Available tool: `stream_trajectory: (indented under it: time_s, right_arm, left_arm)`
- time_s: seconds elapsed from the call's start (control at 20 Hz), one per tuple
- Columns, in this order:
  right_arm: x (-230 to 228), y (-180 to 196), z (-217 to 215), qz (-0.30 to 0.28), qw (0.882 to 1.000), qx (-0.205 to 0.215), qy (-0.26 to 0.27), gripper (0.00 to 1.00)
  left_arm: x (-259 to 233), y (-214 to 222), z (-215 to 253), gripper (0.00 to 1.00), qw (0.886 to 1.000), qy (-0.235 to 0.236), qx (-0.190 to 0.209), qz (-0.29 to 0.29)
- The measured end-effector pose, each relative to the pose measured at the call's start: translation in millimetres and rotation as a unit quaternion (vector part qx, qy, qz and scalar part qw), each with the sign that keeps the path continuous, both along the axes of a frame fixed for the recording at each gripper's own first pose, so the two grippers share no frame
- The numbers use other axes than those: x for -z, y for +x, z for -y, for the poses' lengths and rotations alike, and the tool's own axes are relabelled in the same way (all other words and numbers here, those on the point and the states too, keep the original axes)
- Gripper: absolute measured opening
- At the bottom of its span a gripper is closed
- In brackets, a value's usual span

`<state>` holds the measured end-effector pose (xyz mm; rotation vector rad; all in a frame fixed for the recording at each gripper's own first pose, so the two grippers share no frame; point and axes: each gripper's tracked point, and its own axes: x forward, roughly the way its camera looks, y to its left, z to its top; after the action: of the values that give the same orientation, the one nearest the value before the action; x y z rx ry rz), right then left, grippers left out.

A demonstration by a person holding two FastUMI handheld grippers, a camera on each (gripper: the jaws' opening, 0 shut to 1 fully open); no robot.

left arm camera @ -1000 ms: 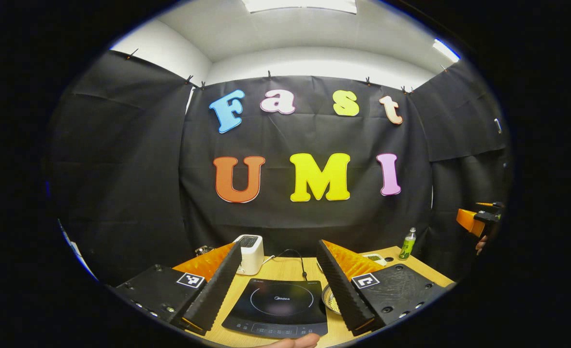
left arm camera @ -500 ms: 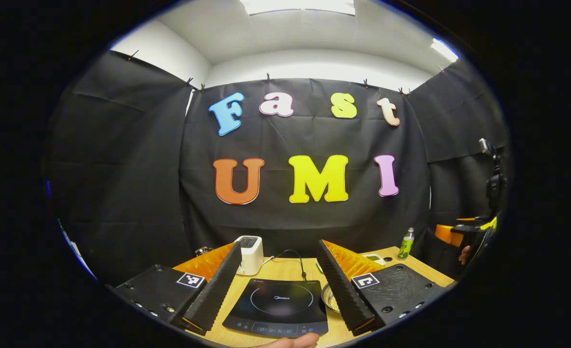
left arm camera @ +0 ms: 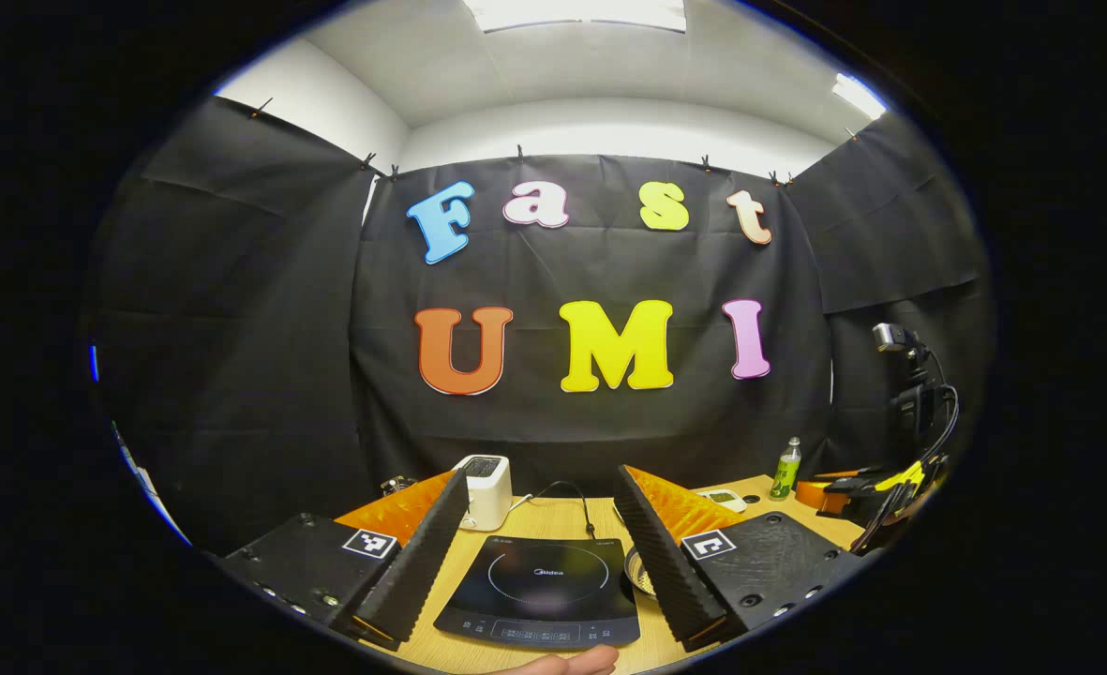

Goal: First push the handle of the pot to place it horizontally, then grasp the pot with both hands and set it on the induction cooktop.

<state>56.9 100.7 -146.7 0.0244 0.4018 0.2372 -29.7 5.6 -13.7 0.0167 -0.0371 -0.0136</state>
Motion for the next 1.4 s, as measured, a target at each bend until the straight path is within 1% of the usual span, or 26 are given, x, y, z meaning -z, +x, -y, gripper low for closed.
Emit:
stream_trajectory:
  time_s: [0.05, 0.1, 0.15, 0.2, 0.35, 0.5, 0.55, 0.6, 0.65, 0.7, 0.75, 0.8, 0.9, 0.95, 1.0, 1.05, 1.1, 1.15, 1.2, 1.25, 1.3, 1.35, 1.4]
  right_arm:
    - [9.0, -2.1, -8.1, -0.018, 1.000, -0.008, 0.000, 0.17]
    - [20.3, -3.2, -16.9, -0.036, 0.999, -0.016, 0.000, 0.18]
    - [32.7, -4.8, -23.7, -0.057, 0.998, -0.022, -0.003, 0.07]
    - [43.1, -8.6, -32.5, -0.077, 0.997, -0.032, -0.004, 0.05]
    - [80.8, -17.5, -61.9, -0.142, 0.988, -0.062, -0.004, 0.04]
    - [121.3, -38.9, -92.8, -0.218, 0.971, -0.100, 0.007, 0.04]
    - [133.1, -45.4, -99.9, -0.239, 0.965, -0.109, 0.005, 0.01]
    - [144.9, -50.5, -103.7, -0.256, 0.960, -0.114, 0.001, 0.04]
    - [155.6, -56.7, -108.7, -0.276, 0.953, -0.123, -0.003, 0.00]
    - [163.3, -60.7, -110.5, -0.289, 0.949, -0.125, -0.007, 0.04]
    - [168.7, -63.6, -111.7, -0.295, 0.947, -0.128, -0.011, 0.00]
    - [172.2, -62.7, -110.6, -0.296, 0.946, -0.128, -0.016, 0.04]
    - [179.9, -60.6, -109.2, -0.301, 0.945, -0.123, -0.023, 0.04]
    - [182.4, -58.7, -105.8, -0.301, 0.946, -0.116, -0.030, 0.07]
    - [184.2, -58.9, -106.0, -0.302, 0.946, -0.115, -0.028, 0.00]
    - [185.7, -59.6, -105.4, -0.305, 0.945, -0.117, -0.029, 0.01]
    - [184.7, -60.9, -103.9, -0.303, 0.946, -0.115, -0.031, 0.04]
    - [185.1, -61.3, -102.5, -0.302, 0.946, -0.115, -0.034, 0.00]
    - [188.4, -62.6, -100.1, -0.304, 0.945, -0.115, -0.038, 0.04]
    - [189.4, -63.8, -97.9, -0.305, 0.944, -0.116, -0.035, 0.00]
    - [192.4, -64.7, -98.1, -0.308, 0.943, -0.117, -0.035, 0.04]
    - [194.2, -65.5, -95.8, -0.315, 0.942, -0.113, -0.033, 0.01]
    - [197.3, -65.0, -93.6, -0.319, 0.941, -0.111, -0.031, 0.04]
  left_arm:
    - [0.4, 0.1, -2.1, 0.94, 1.000, 0.000, -0.001, 0.000]
    - [1.8, -0.8, -3.5, 0.94, 1.000, 0.001, -0.002, 0.000]
    - [3.2, -1.6, -4.4, 0.94, 1.000, 0.001, -0.003, 0.000]
    - [5.2, -2.7, -5.8, 0.94, 1.000, 0.001, -0.005, -0.001]
    - [10.5, -2.7, -12.5, 0.94, 1.000, 0.002, -0.009, -0.003]
    - [19.1, -2.9, -19.2, 0.94, 1.000, 0.003, -0.014, -0.007]
    - [19.8, -0.5, -23.3, 0.94, 1.000, 0.003, -0.016, -0.009]
    - [22.1, 0.9, -25.1, 0.94, 1.000, 0.002, -0.017, -0.012]
    - [25.7, -0.4, -25.3, 0.94, 1.000, 0.002, -0.017, -0.015]
    - [26.5, 1.8, -29.0, 0.95, 1.000, 0.002, -0.019, -0.017]
    - [29.2, 4.2, -32.3, 0.94, 1.000, 0.003, -0.022, -0.018]
    - [32.3, 4.5, -34.5, 0.94, 0.999, 0.004, -0.025, -0.020]
    - [35.7, 4.1, -38.0, 0.94, 0.999, 0.002, -0.028, -0.023]
    - [37.4, 5.1, -39.4, 0.94, 0.999, 0.000, -0.027, -0.024]
    - [38.0, 6.0, -40.6, 0.95, 0.999, -0.002, -0.028, -0.025]
    - [38.3, 6.6, -41.6, 0.95, 0.999, -0.001, -0.030, -0.025]
    - [37.4, 6.0, -42.5, 0.94, 0.999, 0.002, -0.033, -0.023]
    - [37.2, 5.5, -44.5, 0.95, 0.999, 0.005, -0.036, -0.021]
    - [37.4, 6.1, -44.2, 0.95, 0.999, 0.008, -0.036, -0.021]
    - [39.7, 6.0, -41.0, 0.95, 0.999, 0.009, -0.033, -0.022]
    - [41.4, 5.7, -38.5, 0.95, 0.999, 0.008, -0.030, -0.023]
    - [42.4, 6.4, -37.3, 0.95, 0.999, 0.008, -0.027, -0.025]
    - [42.6, 6.1, -36.2, 0.95, 0.999, 0.009, -0.025, -0.026]
